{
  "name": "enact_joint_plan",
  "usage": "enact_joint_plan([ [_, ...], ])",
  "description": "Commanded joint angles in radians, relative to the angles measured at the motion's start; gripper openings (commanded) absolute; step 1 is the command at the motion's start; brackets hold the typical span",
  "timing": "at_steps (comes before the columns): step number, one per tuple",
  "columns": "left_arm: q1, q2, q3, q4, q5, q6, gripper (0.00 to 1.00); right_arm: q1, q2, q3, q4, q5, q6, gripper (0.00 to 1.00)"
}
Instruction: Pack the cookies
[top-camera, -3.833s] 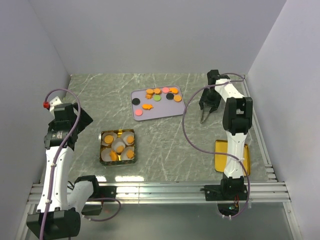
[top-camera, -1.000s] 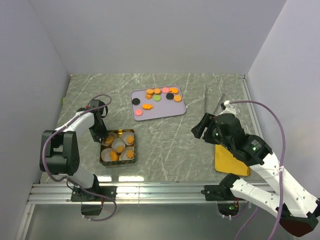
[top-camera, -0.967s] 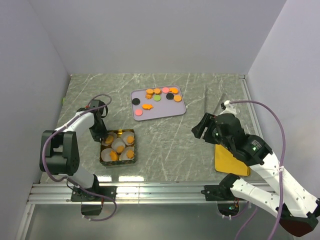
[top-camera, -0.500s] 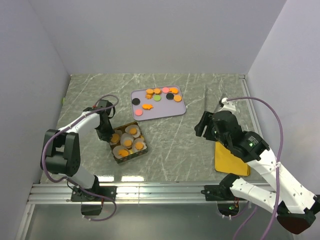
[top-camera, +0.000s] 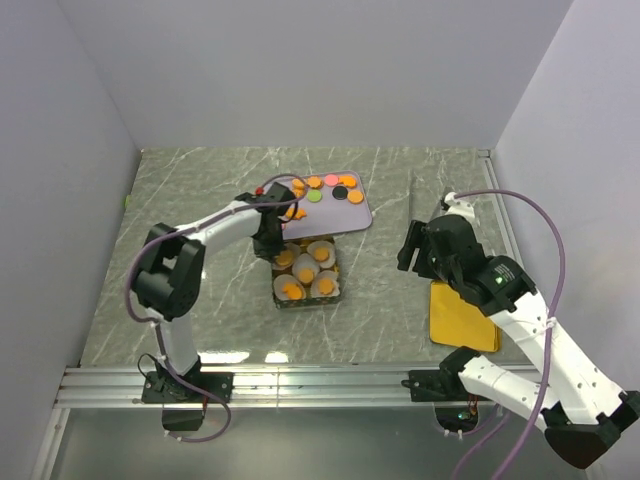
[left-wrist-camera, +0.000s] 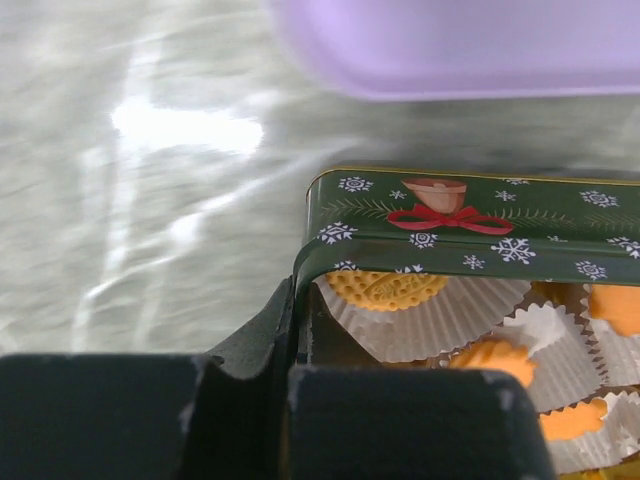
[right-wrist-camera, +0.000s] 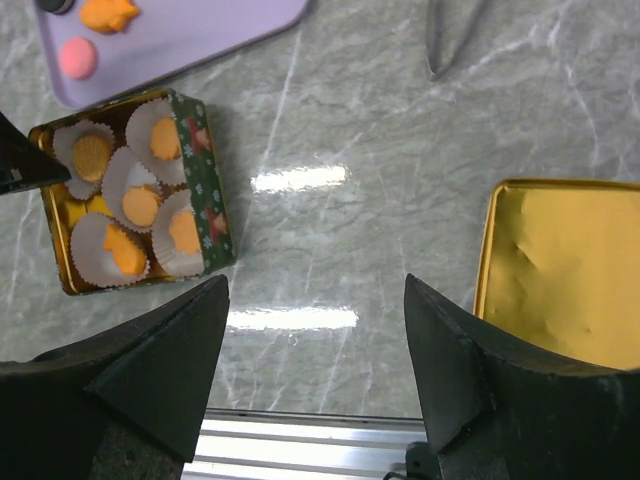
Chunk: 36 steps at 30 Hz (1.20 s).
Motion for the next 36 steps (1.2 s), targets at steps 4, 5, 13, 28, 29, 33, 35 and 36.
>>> enact_joint_plan([
  [4,-0.091,0.119,0.161,-0.008,-0.004,-0.011,0.01,-0.118,0.023,-0.081,-0.034,-0.106,0.003,0.78],
  [5,-0.098,0.133,0.176,-0.01,-0.003,-0.01,0.01,-0.151,0.023,-0.095,-0.028,-0.124,0.006,0.78],
  [13,-0.105,0.185,0.256,-0.022,0.011,-0.031,0.46,-0.251,0.147,-0.202,-0.008,-0.21,0.037,0.77],
  [28,-0.101,-0.126,0.162,-0.056,-0.016,-0.085,0.79,-0.464,0.407,-0.237,0.078,-0.217,0.074,0.72],
  [29,-0.101,-0.149,0.153,-0.059,-0.016,-0.087,0.8,-0.493,0.419,-0.237,0.092,-0.217,0.071,0.72],
  [33,-0.078,-0.25,0.092,-0.073,0.003,-0.096,0.81,-0.553,0.489,-0.253,0.138,-0.23,0.058,0.7],
  [35,-0.056,-0.307,0.061,-0.077,0.019,-0.097,0.81,-0.573,0.532,-0.256,0.167,-0.235,0.057,0.69],
  [36,-0.044,-0.339,0.052,-0.084,0.023,-0.096,0.81,-0.578,0.548,-0.259,0.175,-0.237,0.058,0.69],
])
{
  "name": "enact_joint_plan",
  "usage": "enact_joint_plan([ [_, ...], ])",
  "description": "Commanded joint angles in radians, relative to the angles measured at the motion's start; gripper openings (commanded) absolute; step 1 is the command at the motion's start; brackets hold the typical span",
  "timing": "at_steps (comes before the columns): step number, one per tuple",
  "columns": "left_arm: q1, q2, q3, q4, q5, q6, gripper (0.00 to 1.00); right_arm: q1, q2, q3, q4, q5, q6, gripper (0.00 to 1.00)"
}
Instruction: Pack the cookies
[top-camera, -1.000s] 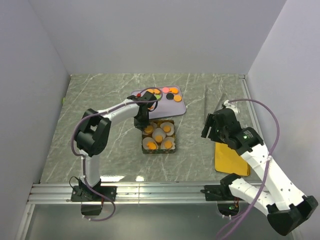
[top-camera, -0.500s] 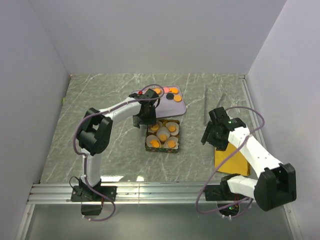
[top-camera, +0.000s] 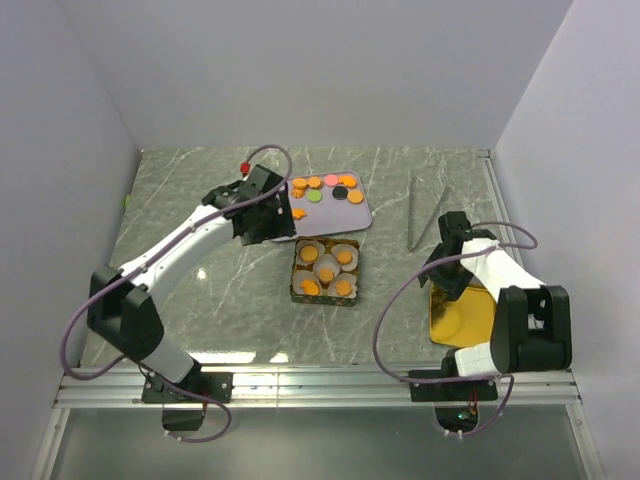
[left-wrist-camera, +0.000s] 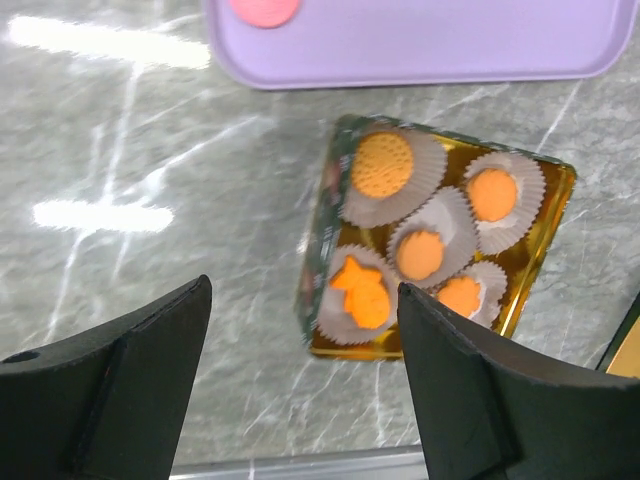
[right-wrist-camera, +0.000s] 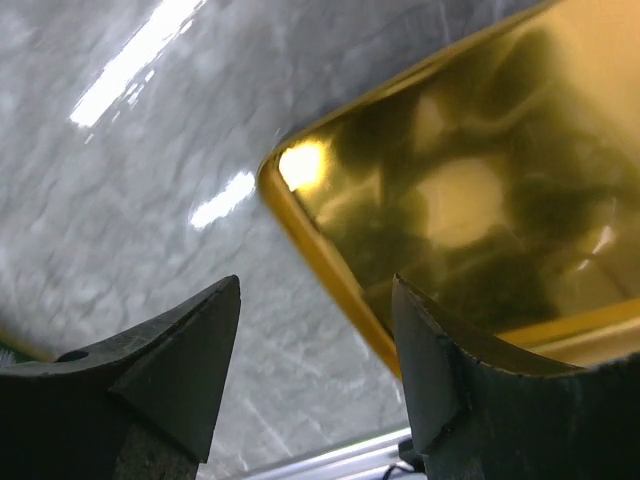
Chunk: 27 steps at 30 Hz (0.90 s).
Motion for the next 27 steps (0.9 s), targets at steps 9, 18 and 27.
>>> enact_joint_plan([
  [9,0.103,-0.229,-0.107,-0.074,0.023,0.006,0.81,-0.028,0.175,-0.008,0.135,-0.009,0.004,0.47],
  [18,0.146,-0.322,-0.216,-0.073,0.032,0.014,0.8,-0.014,0.183,-0.012,0.143,-0.047,-0.02,0.0],
  [27,0.148,-0.355,-0.206,-0.062,0.05,-0.011,0.85,0.122,0.046,0.161,-0.001,-0.073,-0.011,0.0],
])
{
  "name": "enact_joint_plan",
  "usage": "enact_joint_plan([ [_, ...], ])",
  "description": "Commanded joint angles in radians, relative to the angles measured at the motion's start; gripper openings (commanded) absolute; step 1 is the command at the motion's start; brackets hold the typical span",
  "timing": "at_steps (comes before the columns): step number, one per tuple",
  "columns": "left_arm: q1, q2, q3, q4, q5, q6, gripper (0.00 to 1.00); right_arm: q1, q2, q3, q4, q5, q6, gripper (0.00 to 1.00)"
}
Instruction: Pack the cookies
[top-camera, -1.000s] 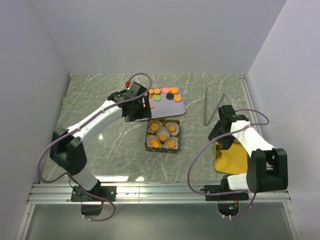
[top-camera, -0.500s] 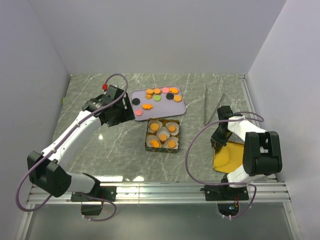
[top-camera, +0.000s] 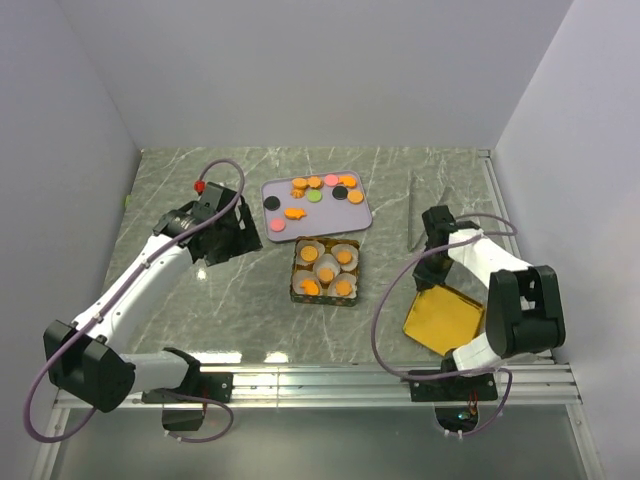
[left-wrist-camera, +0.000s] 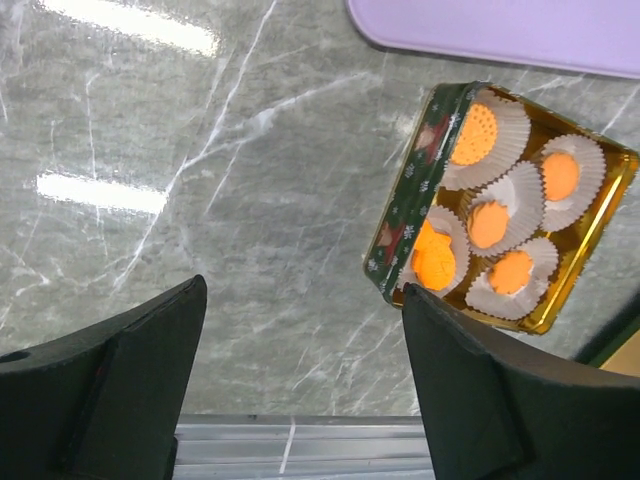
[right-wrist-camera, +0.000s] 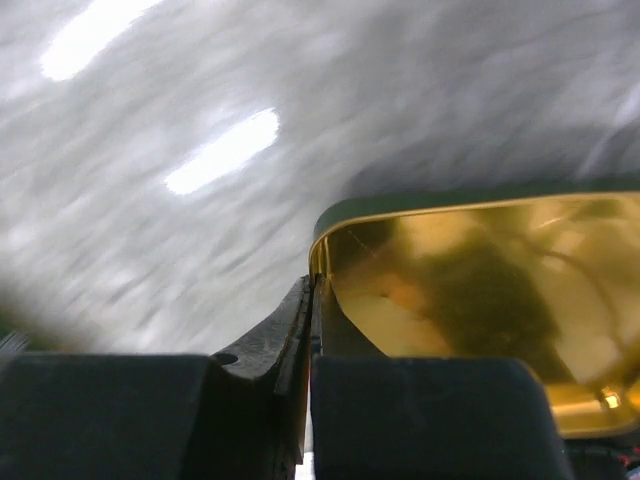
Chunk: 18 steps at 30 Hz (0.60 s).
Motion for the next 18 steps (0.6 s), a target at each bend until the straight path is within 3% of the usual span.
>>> enact_joint_plan([
  [1,0.004,-0.04,0.043,0.012,0.018,-0.011,0.86,0.059,-0.106,0.143,-0.085,-0.022,0.015,0.0],
  [8,0.006,-0.038,0.179,-0.005,0.017,-0.017,0.93,0.111,-0.149,0.506,-0.202,-0.178,-0.001,0.0],
  [11,0.006,-0.03,0.248,0.0,0.02,-0.016,0.97,0.12,-0.161,0.602,-0.148,-0.377,0.002,0.0],
  [12,0.014,-0.03,0.26,0.009,0.024,-0.019,0.99,0.12,-0.166,0.613,-0.121,-0.527,0.018,0.0],
  [15,0.052,-0.047,0.273,0.072,0.11,-0.032,1.0,0.122,-0.203,0.611,0.134,-0.78,0.143,0.0],
  [18,0.093,-0.084,0.262,0.173,0.202,-0.055,0.99,0.124,-0.262,0.542,0.397,-0.902,0.365,0.0],
])
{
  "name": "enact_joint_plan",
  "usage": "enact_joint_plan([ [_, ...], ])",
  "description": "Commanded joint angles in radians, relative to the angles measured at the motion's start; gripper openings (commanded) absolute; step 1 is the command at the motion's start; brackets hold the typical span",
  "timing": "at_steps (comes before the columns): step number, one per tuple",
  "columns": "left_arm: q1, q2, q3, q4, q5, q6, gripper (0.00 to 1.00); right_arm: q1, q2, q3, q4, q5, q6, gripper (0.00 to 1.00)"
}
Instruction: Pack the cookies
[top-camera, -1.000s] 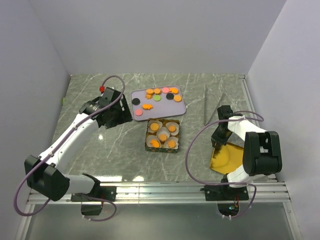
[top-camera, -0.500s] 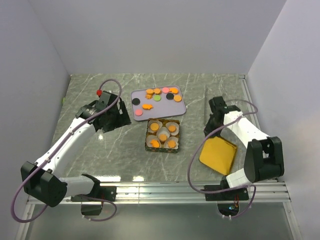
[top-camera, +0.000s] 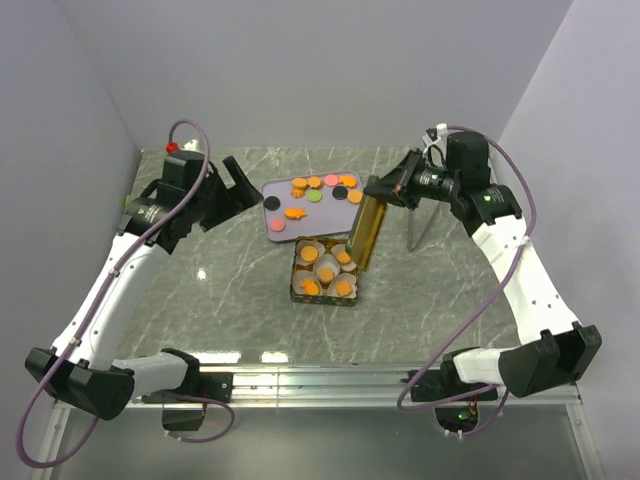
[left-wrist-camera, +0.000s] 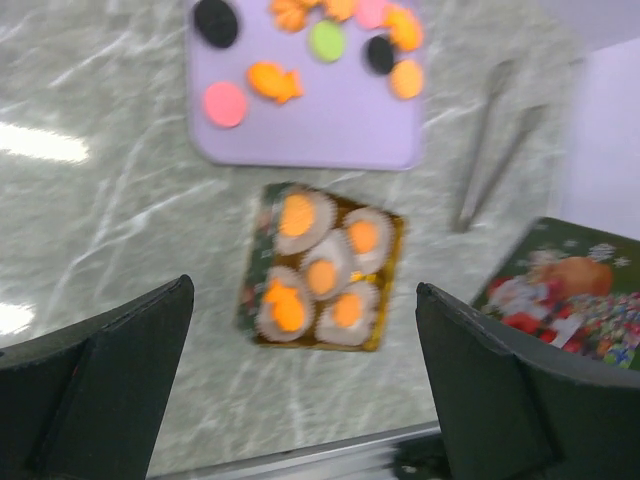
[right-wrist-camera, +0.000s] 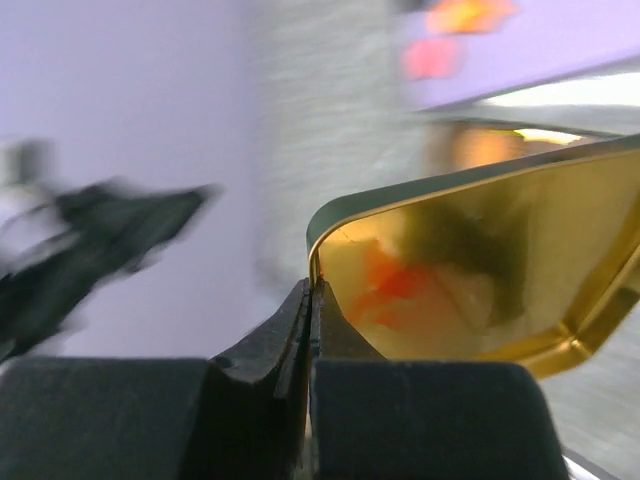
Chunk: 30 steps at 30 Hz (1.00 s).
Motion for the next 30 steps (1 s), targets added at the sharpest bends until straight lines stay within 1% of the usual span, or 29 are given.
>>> enact_joint_plan([
  [1,0.051,-0.054,0.01,0.135,0.154,-0.045,1.0,0.007,-0.084,-0.061,0.506,-0.326,0.327,0.0],
  [3,0.102,-0.086,-0.011,0.208,0.206,-0.056,0.99,0.007,-0.102,-0.093,0.679,-0.361,0.452,0.0],
  [4,0.119,-0.096,-0.018,0.231,0.234,-0.066,0.99,0.009,-0.101,-0.109,0.851,-0.376,0.567,0.0],
  [6,0.166,-0.116,-0.041,0.302,0.321,-0.076,0.99,0.018,-0.084,-0.115,1.012,-0.41,0.682,0.0],
  [7,0.185,-0.122,-0.054,0.333,0.357,-0.089,0.99,0.024,-0.075,-0.112,1.149,-0.416,0.782,0.0],
  [8,0.221,-0.132,-0.07,0.366,0.46,-0.1,0.99,0.032,-0.066,-0.107,1.216,-0.421,0.828,0.0],
  [9,0.243,-0.137,-0.114,0.403,0.522,-0.115,1.0,0.051,-0.044,-0.101,1.274,-0.421,0.868,0.0],
  [10,0.26,-0.142,-0.14,0.513,0.58,-0.16,1.0,0.059,-0.031,-0.081,1.381,-0.421,0.938,0.0],
  [11,0.291,-0.148,-0.166,0.567,0.648,-0.19,0.99,0.068,-0.017,-0.069,1.423,-0.419,0.965,0.0],
  [12,0.303,-0.151,-0.223,0.636,0.747,-0.224,0.99,0.088,0.008,-0.055,1.457,-0.419,0.985,0.0],
  [13,0.314,-0.156,-0.251,0.761,0.797,-0.297,1.0,0.096,0.02,-0.026,1.503,-0.419,1.011,0.0],
  [15,0.323,-0.16,-0.307,0.892,0.887,-0.361,0.99,0.111,0.046,0.002,1.522,-0.419,1.02,0.0],
  [16,0.323,-0.16,-0.312,0.95,0.903,-0.388,0.99,0.127,0.054,0.021,1.534,-0.414,1.026,0.0],
  [18,0.323,-0.159,-0.324,0.991,0.928,-0.41,0.99,0.142,0.083,0.038,1.566,-0.401,1.045,0.0],
  [21,0.318,-0.156,-0.353,1.11,0.967,-0.476,1.0,0.183,0.14,0.075,1.691,-0.384,1.111,0.0],
  [22,0.315,-0.154,-0.36,1.139,0.98,-0.515,0.99,0.203,0.155,0.095,1.713,-0.372,1.143,0.0],
  [23,0.315,-0.154,-0.369,1.21,0.986,-0.537,0.99,0.213,0.17,0.104,1.73,-0.364,1.155,0.0],
  [25,0.315,-0.154,-0.392,1.274,1.001,-0.603,0.99,0.233,0.213,0.13,1.775,-0.339,1.19,0.0],
  [27,0.314,-0.151,-0.41,1.352,1.01,-0.638,1.0,0.24,0.256,0.15,1.825,-0.324,1.232,0.0],
  [30,0.314,-0.153,-0.43,1.423,1.021,-0.694,0.99,0.262,0.318,0.212,1.893,-0.304,1.287,0.0],
])
